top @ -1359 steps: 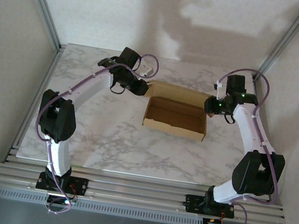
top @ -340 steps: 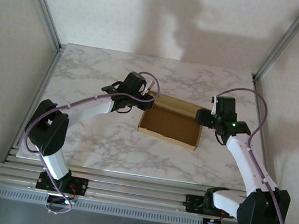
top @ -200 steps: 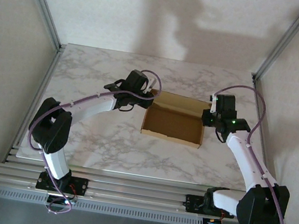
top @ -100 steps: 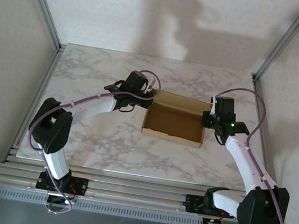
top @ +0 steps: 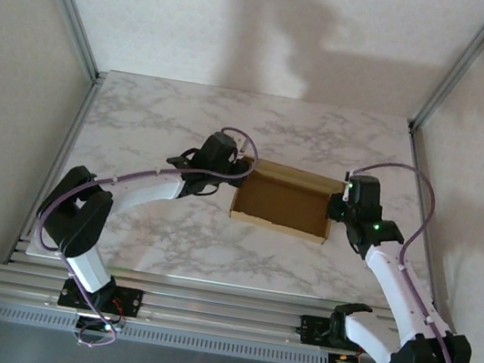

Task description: Fold the paper box

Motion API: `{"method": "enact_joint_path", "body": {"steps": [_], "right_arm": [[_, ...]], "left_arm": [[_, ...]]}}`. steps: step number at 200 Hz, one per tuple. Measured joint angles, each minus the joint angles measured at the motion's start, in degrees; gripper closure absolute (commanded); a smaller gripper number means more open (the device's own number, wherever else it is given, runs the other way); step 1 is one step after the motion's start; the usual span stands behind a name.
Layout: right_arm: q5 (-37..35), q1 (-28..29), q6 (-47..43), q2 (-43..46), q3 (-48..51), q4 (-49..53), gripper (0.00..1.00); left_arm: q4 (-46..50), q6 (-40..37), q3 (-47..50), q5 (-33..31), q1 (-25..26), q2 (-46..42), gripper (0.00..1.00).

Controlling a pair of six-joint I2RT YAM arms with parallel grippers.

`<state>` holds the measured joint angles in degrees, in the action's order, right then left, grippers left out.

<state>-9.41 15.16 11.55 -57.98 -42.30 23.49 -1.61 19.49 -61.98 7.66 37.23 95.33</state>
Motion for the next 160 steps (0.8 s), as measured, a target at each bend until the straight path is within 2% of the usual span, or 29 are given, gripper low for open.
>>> {"method": "enact_joint_path", "body": {"steps": [45,79,128,160], "right_arm": [[0.42,0.11,2.25,2.49,3.37,-2.25,0.91],[0.81,0.15,3.32,4.68,6.58,-3.98,0.91],[1.73,0.15,3.32,6.36,9.14,-4.92,0.91],[2.1,0.15,3.32,6.36,9.6,-5.95,0.91]], "left_arm": [[-3.91,2.93,3.19,-1.33,1.11,-0.81,0.85],[-6.01,3.48,7.39,-1.73,2.16,-1.79,0.79],[-6.34,4.39,12.31,-1.79,2.6,-3.76,0.61],[-4.72,4.11,12.35,-2.19,2.6,-7.32,0.42]]}}
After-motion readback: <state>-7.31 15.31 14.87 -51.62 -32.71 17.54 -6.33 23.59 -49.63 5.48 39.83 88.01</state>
